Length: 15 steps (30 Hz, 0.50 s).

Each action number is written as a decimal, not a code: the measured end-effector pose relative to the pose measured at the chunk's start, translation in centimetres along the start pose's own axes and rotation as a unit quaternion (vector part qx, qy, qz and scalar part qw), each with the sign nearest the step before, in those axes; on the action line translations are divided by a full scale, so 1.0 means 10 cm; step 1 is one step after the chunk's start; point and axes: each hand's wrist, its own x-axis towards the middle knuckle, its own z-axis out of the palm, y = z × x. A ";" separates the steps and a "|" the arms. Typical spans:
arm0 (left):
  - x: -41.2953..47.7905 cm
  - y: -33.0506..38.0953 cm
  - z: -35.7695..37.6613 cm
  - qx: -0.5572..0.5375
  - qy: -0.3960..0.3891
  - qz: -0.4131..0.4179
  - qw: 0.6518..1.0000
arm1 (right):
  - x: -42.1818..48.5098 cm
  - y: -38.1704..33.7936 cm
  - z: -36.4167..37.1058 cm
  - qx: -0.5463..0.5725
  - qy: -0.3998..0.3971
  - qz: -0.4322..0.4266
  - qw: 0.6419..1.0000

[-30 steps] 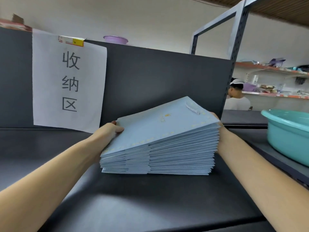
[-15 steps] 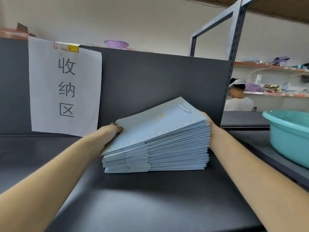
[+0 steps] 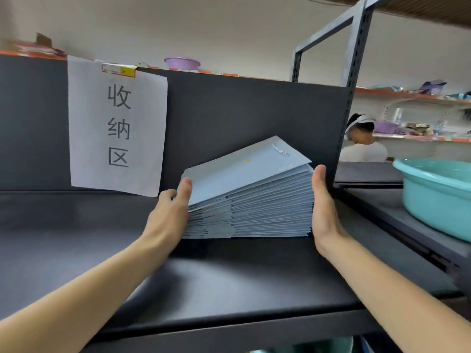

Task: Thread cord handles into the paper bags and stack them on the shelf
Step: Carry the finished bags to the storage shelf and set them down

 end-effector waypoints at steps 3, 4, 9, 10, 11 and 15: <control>-0.02 0.10 0.18 -0.054 0.108 0.004 0.993 | 0.04 0.06 0.17 -0.035 0.117 -0.025 0.992; 0.00 0.11 0.22 -0.067 0.141 0.006 0.988 | 0.06 0.08 0.21 -0.049 0.161 -0.038 0.985; 0.04 0.10 0.29 -0.100 0.248 -0.008 0.964 | 0.16 0.14 0.32 -0.124 0.292 -0.103 0.943; 0.04 0.10 0.30 -0.103 0.261 -0.019 0.960 | 0.18 0.14 0.33 -0.143 0.305 -0.103 0.936; 0.06 0.11 0.31 -0.101 0.268 -0.030 0.958 | 0.22 0.15 0.34 -0.157 0.313 -0.097 0.932; 0.07 0.12 0.39 -0.095 0.272 -0.036 0.957 | 0.31 0.24 0.36 -0.181 0.336 -0.053 0.923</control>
